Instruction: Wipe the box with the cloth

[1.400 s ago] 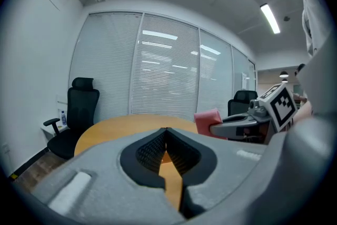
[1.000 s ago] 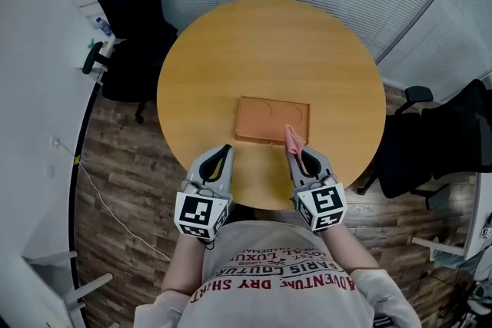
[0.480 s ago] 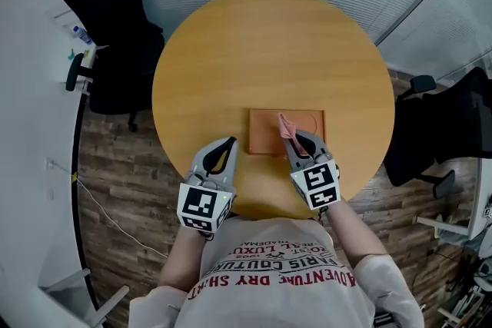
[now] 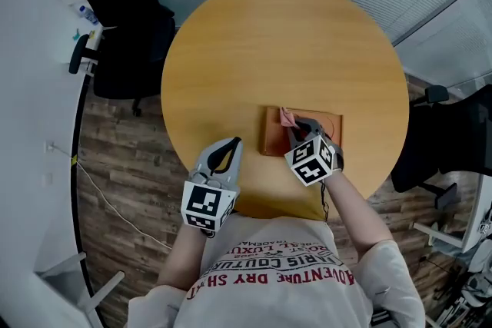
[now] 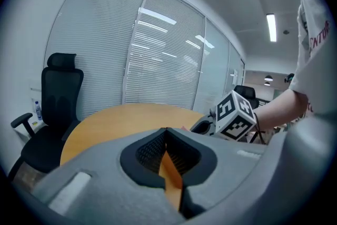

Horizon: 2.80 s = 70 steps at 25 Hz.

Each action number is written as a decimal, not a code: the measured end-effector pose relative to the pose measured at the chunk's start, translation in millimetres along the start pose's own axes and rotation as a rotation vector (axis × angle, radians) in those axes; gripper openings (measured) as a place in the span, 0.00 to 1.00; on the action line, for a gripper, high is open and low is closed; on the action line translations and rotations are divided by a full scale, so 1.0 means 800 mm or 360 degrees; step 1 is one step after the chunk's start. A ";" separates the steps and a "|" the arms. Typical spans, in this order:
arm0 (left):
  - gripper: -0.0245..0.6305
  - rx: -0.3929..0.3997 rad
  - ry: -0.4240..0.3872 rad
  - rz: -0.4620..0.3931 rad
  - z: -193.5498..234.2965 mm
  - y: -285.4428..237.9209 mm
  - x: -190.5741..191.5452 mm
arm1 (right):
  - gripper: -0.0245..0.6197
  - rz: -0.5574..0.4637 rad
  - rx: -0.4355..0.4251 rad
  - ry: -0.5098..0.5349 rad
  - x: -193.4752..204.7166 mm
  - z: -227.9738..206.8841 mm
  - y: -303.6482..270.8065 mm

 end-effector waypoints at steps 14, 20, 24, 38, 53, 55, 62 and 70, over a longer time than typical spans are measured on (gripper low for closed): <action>0.05 0.0013 0.0001 0.0036 0.022 -0.013 0.006 | 0.08 0.0117 -0.0037 0.0254 -0.015 0.022 -0.040; 0.05 0.0032 -0.0012 0.0043 0.014 -0.019 0.008 | 0.08 0.0143 -0.0068 0.0362 -0.008 0.031 -0.036; 0.05 0.0034 -0.0026 0.0037 0.010 -0.015 0.006 | 0.08 0.0166 -0.0066 0.0473 -0.002 0.046 -0.029; 0.05 0.0035 -0.0035 0.0005 -0.002 0.003 0.012 | 0.08 0.0213 -0.0130 0.0594 0.025 0.081 -0.001; 0.05 0.0056 -0.0051 0.0003 -0.011 0.020 0.027 | 0.08 0.0262 -0.0365 0.0601 0.062 0.144 0.023; 0.05 0.0067 -0.0050 0.0000 -0.012 0.020 0.027 | 0.08 0.0268 -0.0438 0.0575 0.071 0.153 0.030; 0.05 0.0112 -0.0033 0.0004 -0.011 0.015 0.021 | 0.08 0.0230 -0.0390 0.0469 0.066 0.125 0.059; 0.05 0.0149 -0.0031 0.0002 -0.025 -0.009 0.006 | 0.08 0.0134 0.0065 0.0491 0.032 0.019 0.063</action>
Point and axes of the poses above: the fingertips, and each gripper's own axes: y backward along the fingers, z to its left, x out of its underside, the point moved 2 cm from there along y, backward along the fingers, and after that the axes turned 12 degrees about z, right-handed, at the moved point
